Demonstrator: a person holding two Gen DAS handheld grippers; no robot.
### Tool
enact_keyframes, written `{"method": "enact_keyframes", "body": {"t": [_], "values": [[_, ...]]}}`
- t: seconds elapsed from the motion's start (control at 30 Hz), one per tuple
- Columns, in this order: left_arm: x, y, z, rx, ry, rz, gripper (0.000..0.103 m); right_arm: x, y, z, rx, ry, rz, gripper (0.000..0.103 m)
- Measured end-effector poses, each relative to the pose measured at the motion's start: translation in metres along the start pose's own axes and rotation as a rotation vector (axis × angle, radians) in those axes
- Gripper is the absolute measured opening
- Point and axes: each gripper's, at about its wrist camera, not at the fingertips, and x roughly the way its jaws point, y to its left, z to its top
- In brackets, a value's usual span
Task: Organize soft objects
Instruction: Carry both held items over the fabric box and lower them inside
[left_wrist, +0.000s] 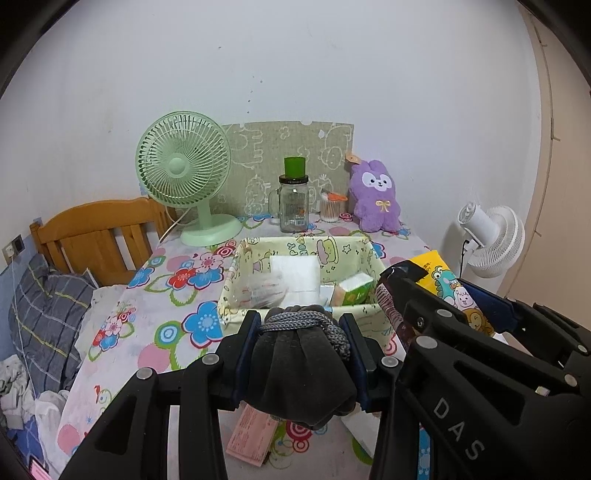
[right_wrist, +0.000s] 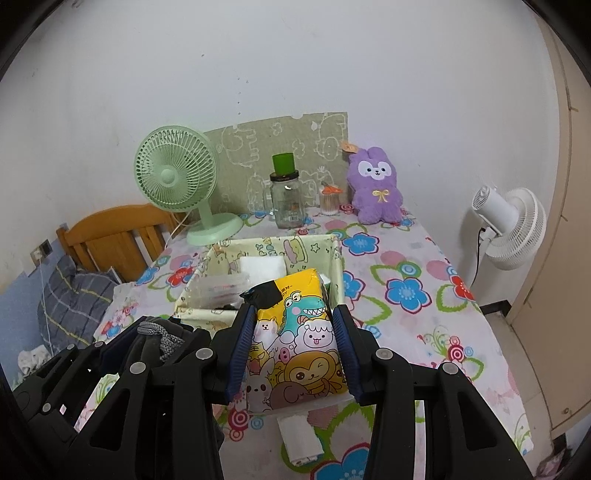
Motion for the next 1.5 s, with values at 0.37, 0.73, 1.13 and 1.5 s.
{"method": "enact_keyframes", "body": {"t": [0.37, 0.73, 1.13, 1.5], "values": [[0.02, 0.001, 0.021, 0.001, -0.025, -0.005, 0.045, 0.02, -0.003, 0.021, 0.02, -0.028, 0.006, 0.047], [0.039, 0.004, 0.037, -0.012, -0.035, -0.008, 0.045, 0.042, -0.006, 0.039, 0.033, -0.044, 0.038, 0.047], [0.072, -0.001, 0.051, -0.011, -0.02, 0.008, 0.045, 0.076, -0.013, 0.055, 0.037, -0.033, 0.061, 0.047], [0.112, 0.002, 0.05, -0.028, 0.011, -0.025, 0.046, 0.116, -0.02, 0.056, 0.045, 0.022, 0.046, 0.047]]}}
